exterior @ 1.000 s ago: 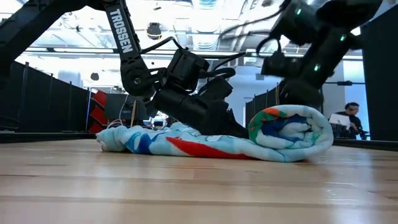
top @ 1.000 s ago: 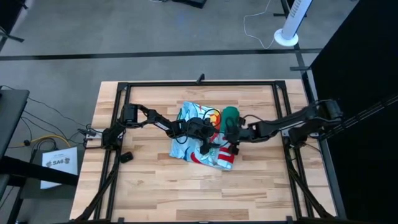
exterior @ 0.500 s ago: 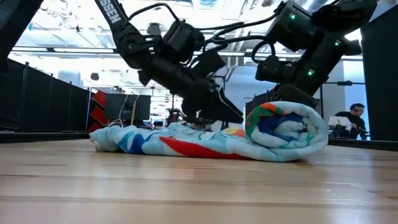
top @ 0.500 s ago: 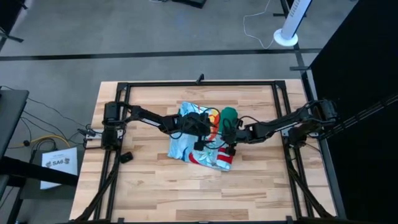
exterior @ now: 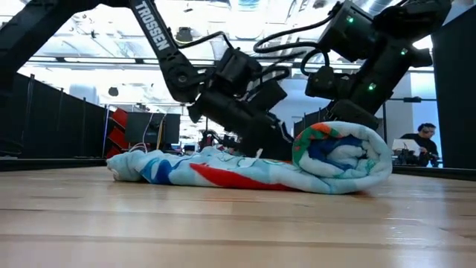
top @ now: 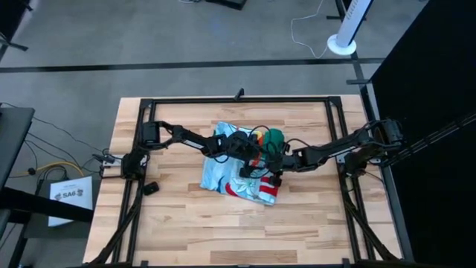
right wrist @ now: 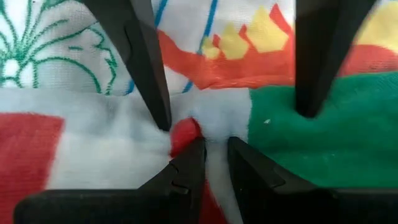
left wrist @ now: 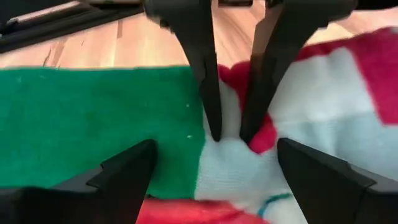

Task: Roll towel
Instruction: Roll the multicolor dinosaur print towel

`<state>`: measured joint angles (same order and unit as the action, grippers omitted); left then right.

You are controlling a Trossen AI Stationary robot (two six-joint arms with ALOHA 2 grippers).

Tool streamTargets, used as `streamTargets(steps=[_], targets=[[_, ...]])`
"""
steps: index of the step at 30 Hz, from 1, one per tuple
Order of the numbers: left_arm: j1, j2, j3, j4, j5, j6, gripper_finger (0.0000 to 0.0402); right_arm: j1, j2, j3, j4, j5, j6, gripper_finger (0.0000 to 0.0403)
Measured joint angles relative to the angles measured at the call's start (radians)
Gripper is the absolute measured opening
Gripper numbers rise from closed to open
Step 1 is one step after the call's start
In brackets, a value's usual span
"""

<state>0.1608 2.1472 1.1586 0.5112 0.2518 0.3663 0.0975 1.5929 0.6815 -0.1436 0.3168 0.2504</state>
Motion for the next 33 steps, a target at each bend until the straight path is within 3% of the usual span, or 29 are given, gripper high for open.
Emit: streamTargets(steps=[7,12,17,20,22,29,33], targets=[[0.013,0.041,0.007,-0.023,0.014,-0.009,0.0324,0.011,-0.035,-0.002,-0.006,-0.004,0.007,0.0066],[0.012,0.084,0.007,-0.011,0.017,-0.015,0.0324,0.018,-0.155,-0.006,-0.079,-0.044,0.015,0.0066],[0.021,0.112,0.008,0.003,0.018,-0.025,0.0324,0.054,-0.299,-0.004,-0.324,-0.031,0.100,0.0066],[0.028,0.114,0.008,0.005,0.025,-0.018,0.0324,0.089,-0.321,-0.013,-0.431,-0.021,0.177,0.0066],[0.031,0.114,0.008,0.006,0.024,-0.008,0.0324,0.115,-0.309,-0.050,-0.414,-0.018,0.195,0.0066],[0.043,0.117,0.007,0.008,0.036,0.004,0.0324,0.128,-0.174,-0.191,-0.076,0.003,0.253,0.0066],[0.043,0.117,0.007,0.003,0.040,0.007,0.0324,0.125,-0.134,-0.193,-0.051,0.012,0.242,0.0066]])
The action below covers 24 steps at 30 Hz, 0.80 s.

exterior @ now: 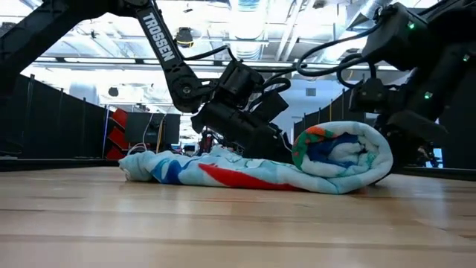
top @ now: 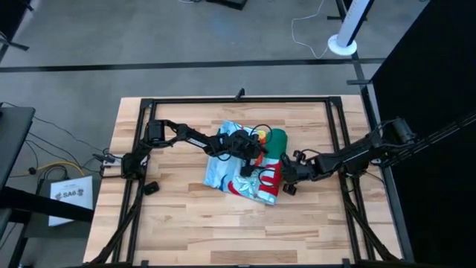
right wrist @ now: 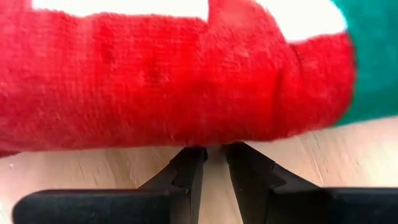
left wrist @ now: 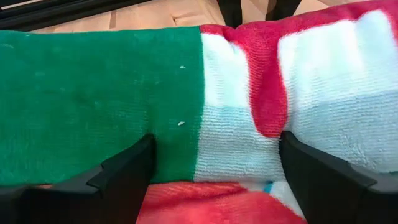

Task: Roll towel
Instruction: Roll the multicolor dinosaur print towel

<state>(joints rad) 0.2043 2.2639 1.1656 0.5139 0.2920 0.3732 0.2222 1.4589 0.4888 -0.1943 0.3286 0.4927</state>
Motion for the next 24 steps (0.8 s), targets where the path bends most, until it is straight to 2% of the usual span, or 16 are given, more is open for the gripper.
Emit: streamTargets(steps=[4,7,17,24], targets=[[0.000,0.000,0.000,-0.003,0.000,-0.002,0.0324,-0.002,-0.035,-0.002,-0.048,-0.005,-0.001,0.0079],[0.000,0.000,0.000,-0.004,0.000,-0.004,0.0324,-0.028,-0.069,-0.003,-0.105,-0.023,0.003,0.0107],[0.000,0.000,0.000,-0.005,0.007,-0.015,0.0324,-0.159,-0.088,-0.005,-0.119,-0.091,-0.074,0.0272],[0.000,0.000,0.000,-0.005,0.010,-0.012,0.0324,-0.172,-0.083,-0.006,-0.043,-0.069,-0.242,0.0344]])
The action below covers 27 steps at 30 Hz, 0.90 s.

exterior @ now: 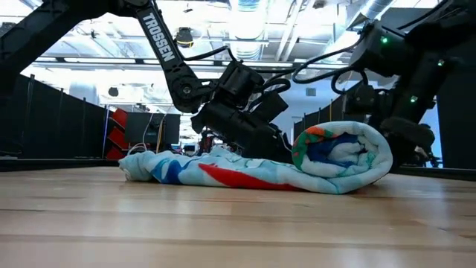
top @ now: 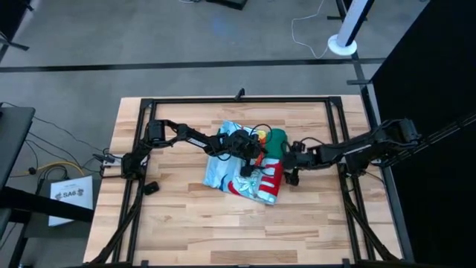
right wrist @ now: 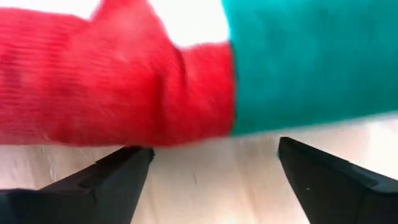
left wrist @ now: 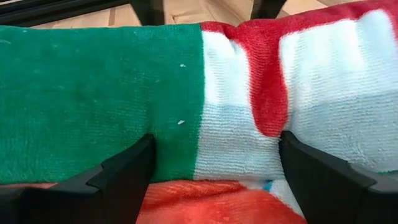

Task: Roll towel
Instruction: Roll the multicolor dinosaur print towel

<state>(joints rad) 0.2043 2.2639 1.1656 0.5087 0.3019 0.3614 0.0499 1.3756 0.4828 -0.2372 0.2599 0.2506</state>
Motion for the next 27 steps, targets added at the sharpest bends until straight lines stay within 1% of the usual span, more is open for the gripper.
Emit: streamTargets(steps=[2,4,9,13,20,23,27], targets=[[0.000,0.000,0.000,0.000,0.000,0.000,0.0324,0.014,0.001,-0.001,0.023,0.009,-0.065,0.0358],[0.000,0.000,0.000,0.000,0.001,-0.001,0.0324,0.025,0.001,-0.001,0.042,0.009,-0.090,0.0368],[0.000,0.000,0.000,-0.008,0.003,-0.001,0.0324,0.028,0.002,0.000,0.112,-0.001,-0.044,0.0377],[0.000,-0.001,0.000,-0.023,0.012,-0.003,0.0324,0.025,0.003,0.050,0.107,-0.001,-0.047,0.0377],[0.001,-0.001,-0.001,-0.032,0.012,-0.008,0.0324,0.020,0.001,0.141,0.002,0.003,-0.063,0.0377],[0.000,-0.001,-0.001,-0.031,0.009,-0.008,0.0324,0.023,0.001,0.139,-0.068,-0.002,-0.004,0.0377],[0.000,-0.001,-0.001,-0.030,0.005,-0.007,0.0324,0.038,-0.001,0.097,-0.130,-0.004,0.085,0.0377]])
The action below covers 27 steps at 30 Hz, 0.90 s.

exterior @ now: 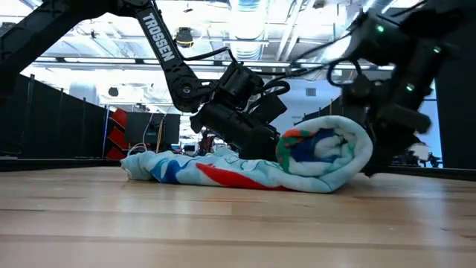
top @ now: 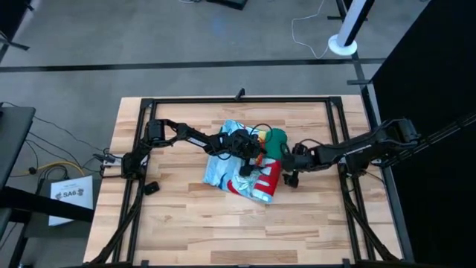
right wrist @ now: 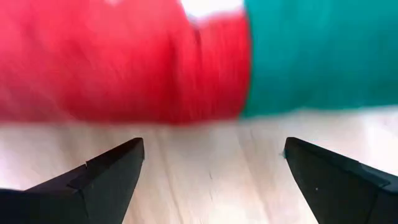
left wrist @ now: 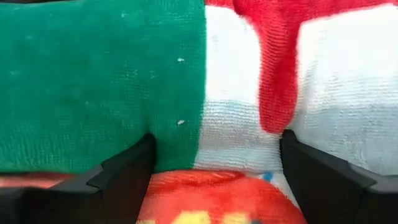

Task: Roll towel
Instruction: Roll the multicolor dinosaur print towel

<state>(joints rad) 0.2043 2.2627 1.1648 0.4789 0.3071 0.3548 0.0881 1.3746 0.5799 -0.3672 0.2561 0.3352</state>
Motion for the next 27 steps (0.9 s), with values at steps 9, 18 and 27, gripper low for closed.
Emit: streamTargets(steps=[9,18,27], targets=[[0.000,0.000,0.000,0.015,-0.002,0.004,0.0324,0.070,0.008,-0.112,0.249,0.004,0.102,0.0377],[-0.001,-0.002,0.005,0.043,-0.011,-0.004,0.0324,0.057,0.008,-0.075,0.335,0.059,0.026,0.0377],[-0.026,-0.109,0.004,-0.107,-0.106,0.062,0.0324,0.053,0.008,-0.072,0.373,0.084,0.017,0.0377]])
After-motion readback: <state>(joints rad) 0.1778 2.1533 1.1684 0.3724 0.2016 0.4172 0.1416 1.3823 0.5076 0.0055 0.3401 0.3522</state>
